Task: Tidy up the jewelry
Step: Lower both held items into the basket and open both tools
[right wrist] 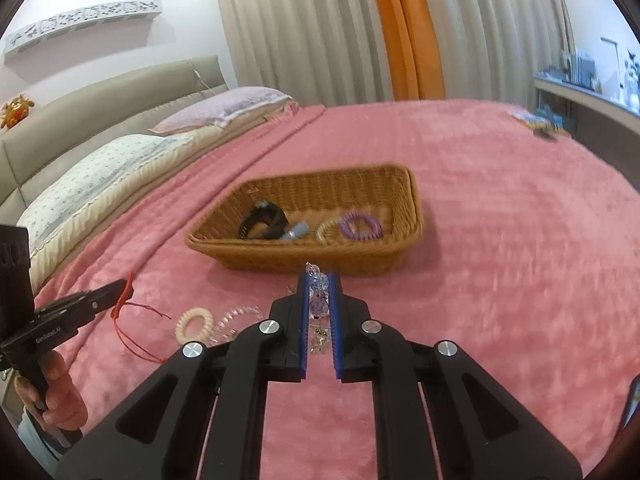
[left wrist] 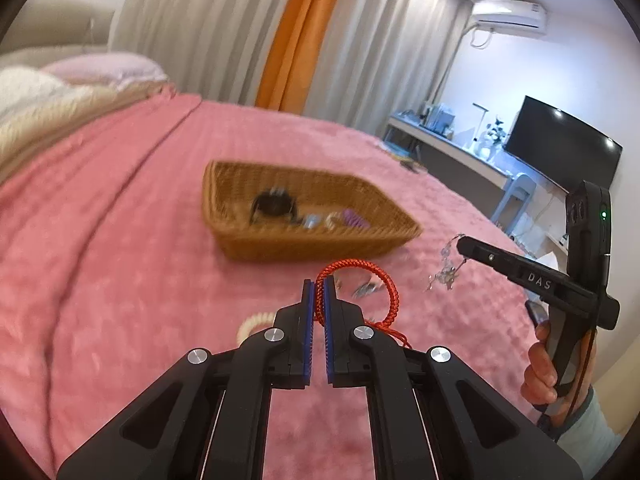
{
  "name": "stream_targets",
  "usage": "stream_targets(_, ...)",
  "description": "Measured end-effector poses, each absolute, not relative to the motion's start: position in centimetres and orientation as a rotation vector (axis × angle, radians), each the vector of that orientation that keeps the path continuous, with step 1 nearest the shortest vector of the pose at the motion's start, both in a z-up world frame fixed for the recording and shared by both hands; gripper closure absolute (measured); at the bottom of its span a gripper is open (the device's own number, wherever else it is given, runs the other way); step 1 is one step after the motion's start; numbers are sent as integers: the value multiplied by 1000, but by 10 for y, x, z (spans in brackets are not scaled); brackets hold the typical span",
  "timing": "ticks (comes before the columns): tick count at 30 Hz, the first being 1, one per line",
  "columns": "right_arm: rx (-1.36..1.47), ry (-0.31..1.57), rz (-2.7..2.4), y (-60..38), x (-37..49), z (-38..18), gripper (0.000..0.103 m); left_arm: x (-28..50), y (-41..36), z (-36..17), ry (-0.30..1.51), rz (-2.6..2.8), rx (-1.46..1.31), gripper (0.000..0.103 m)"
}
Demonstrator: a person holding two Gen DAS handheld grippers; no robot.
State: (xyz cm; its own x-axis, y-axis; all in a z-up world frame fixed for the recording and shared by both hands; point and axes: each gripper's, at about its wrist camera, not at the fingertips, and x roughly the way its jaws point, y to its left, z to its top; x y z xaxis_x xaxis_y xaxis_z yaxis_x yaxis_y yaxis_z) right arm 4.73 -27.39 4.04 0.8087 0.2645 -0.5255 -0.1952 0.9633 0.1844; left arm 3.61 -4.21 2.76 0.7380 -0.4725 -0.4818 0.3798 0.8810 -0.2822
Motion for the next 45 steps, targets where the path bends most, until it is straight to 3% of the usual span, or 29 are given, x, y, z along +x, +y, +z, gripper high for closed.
stream_targets(8, 86, 477, 253, -263, 50, 88, 95, 61, -63, 83, 482, -465, -110, 101)
stream_targets(16, 52, 430, 253, -250, 106, 114, 95, 129, -82, 108, 450, -407, -84, 100)
stream_targets(25, 80, 516, 243, -249, 191, 75, 95, 206, -95, 67, 536, -291, -79, 100)
stream_targets(38, 126, 688, 215, -259, 236, 15, 95, 230, -107, 26, 635, -301, -59, 98)
stream_targets(42, 165, 703, 239, -264, 235, 12, 93, 228, -103, 25, 640, -312, -75, 73)
stream_targets(45, 181, 691, 235, -269, 231, 16, 76, 220, -98, 31, 620, -326, -90, 66)
